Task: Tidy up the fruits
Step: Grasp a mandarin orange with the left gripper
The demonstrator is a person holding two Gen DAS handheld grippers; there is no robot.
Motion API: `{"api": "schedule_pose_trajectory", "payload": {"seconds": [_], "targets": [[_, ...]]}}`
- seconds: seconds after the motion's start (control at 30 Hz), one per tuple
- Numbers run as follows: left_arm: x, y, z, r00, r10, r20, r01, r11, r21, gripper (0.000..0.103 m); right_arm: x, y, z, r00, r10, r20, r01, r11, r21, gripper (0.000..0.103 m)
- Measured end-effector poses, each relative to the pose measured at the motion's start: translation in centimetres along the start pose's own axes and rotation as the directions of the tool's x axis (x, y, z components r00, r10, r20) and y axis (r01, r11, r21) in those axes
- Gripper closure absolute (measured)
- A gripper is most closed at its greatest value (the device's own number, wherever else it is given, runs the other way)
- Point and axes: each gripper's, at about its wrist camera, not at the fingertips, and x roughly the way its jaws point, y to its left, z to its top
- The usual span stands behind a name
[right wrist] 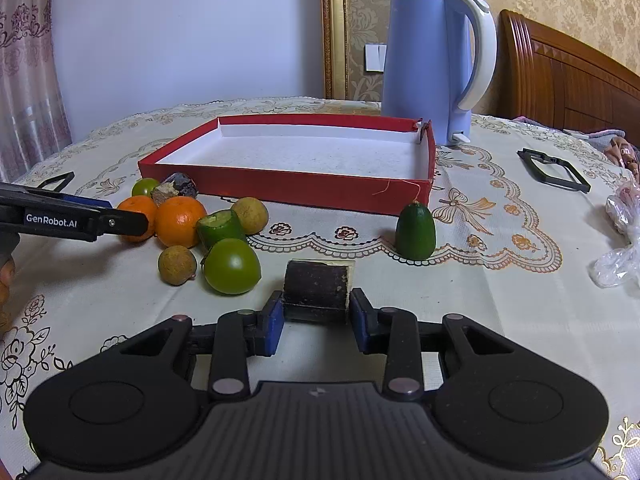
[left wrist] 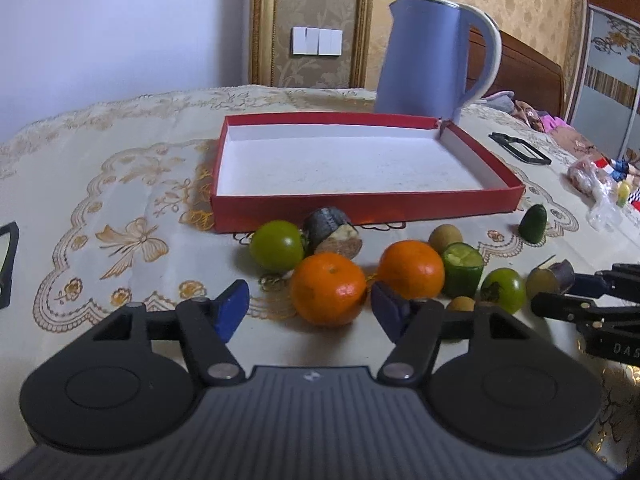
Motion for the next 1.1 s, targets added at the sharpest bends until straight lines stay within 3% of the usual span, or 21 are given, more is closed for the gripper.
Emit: {"api": "schedule_pose_trajectory", "payload": {"seconds": [0.17, 0.2, 0.23, 0.27, 0.6, 0.87, 1.0, 1.1], "targets": [[1.2, -0.8, -0.1, 1.000, 0.008, -0.011, -0.007, 0.999, 0.034, 0.042, 0.0, 0.0, 0.0, 1.000, -0.003, 0.000, 0.003, 1.000, -0.003, 0.069], [1.4, -0.9, -0.2, 1.000, 0.001, -0.017, -0.001, 0.999, 0.037, 0.054, 0.0, 0.0, 0.0, 1.000, -0.003, 0.000, 0.003, 1.000, -0.003, 0.069], [1.4, -1.0, -0.2, 1.000, 0.011, -0.009, -0.010, 0.999, 0.046, 0.054, 0.0, 0.0, 0.0, 1.000, -0.003, 0.000, 0.003, 1.000, -0.003, 0.069], [1.4, -1.1, -0.3, 1.000, 0.004, -0.006, -0.004, 0.999, 0.052, 0.063, 0.0, 0.0, 0.0, 1.000, -0.003, 0.000, 0.003, 1.000, -0.003, 0.069], [-0.3, -0.7, 0.1, 0.999, 0.005, 0.032, -0.006, 0.999, 0.044, 0.064, 0.0, 0.1, 0.0, 1.000, -0.005, 0.001, 0.005, 1.000, -0.006, 0.069], [0.0, -1.5, 6.5, 0.987, -0.005, 0.163, -0.016, 0.992, 0.126, 0.064, 0.1, 0.1, 0.0, 1.000, -0.005, 0.000, 0.005, 1.000, -0.009, 0.068], [4.0, -1.4, 10.2, 0.991, -0.023, 0.135, 0.011, 0.996, 0.089, 0.064, 0.1, 0.2, 0.0, 1.000, -0.006, 0.000, 0.006, 1.000, -0.010, 0.068], [8.1, -1.5, 12.4, 0.996, 0.012, 0.086, -0.019, 0.996, 0.087, 0.064, 0.1, 0.2, 0.0, 1.000, -0.007, 0.000, 0.007, 1.000, -0.012, 0.068]]}}
